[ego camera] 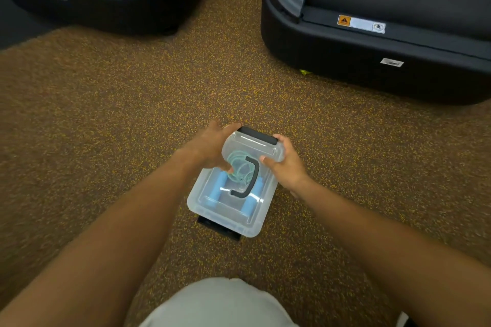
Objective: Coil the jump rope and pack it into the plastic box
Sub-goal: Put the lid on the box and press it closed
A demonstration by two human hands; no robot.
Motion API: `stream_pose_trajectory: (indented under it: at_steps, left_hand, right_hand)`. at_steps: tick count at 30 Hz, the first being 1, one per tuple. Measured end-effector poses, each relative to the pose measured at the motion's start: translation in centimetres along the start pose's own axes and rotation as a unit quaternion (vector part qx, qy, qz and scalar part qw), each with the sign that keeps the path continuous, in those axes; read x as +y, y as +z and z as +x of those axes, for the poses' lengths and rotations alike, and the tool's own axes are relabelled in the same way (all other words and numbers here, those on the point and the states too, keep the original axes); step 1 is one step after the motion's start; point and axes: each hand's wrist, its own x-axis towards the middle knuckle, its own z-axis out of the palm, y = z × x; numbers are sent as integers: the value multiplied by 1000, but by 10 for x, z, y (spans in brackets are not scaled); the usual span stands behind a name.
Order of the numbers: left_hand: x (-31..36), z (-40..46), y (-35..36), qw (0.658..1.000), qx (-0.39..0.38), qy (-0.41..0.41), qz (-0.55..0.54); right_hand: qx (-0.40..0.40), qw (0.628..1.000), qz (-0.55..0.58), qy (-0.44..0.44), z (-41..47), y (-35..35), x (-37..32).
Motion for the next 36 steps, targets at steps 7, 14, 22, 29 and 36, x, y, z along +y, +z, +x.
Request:
stream_pose_trajectory:
  at_steps: [7, 14, 22, 29, 36]
  left_hand:
    - [-40, -45, 45, 972, 196, 123, -41]
    - [-54, -101, 86, 976, 95, 195, 26]
    - [-65, -112, 101, 980, 44, 188, 37]
    - [-61, -113, 100, 971, 78, 198, 106]
    - [-61, -111, 100, 971, 93, 209, 69]
  right_hand:
    - [84, 955, -239, -156, -45, 16, -1]
    - [-9, 867, -382, -320, -108, 35, 38]
    - [-82, 769, -557, -305, -127, 57, 63]
    - [-53, 783, -533, -317, -127, 58, 63]
    - [-90, 799, -496, -328, -126, 45, 57]
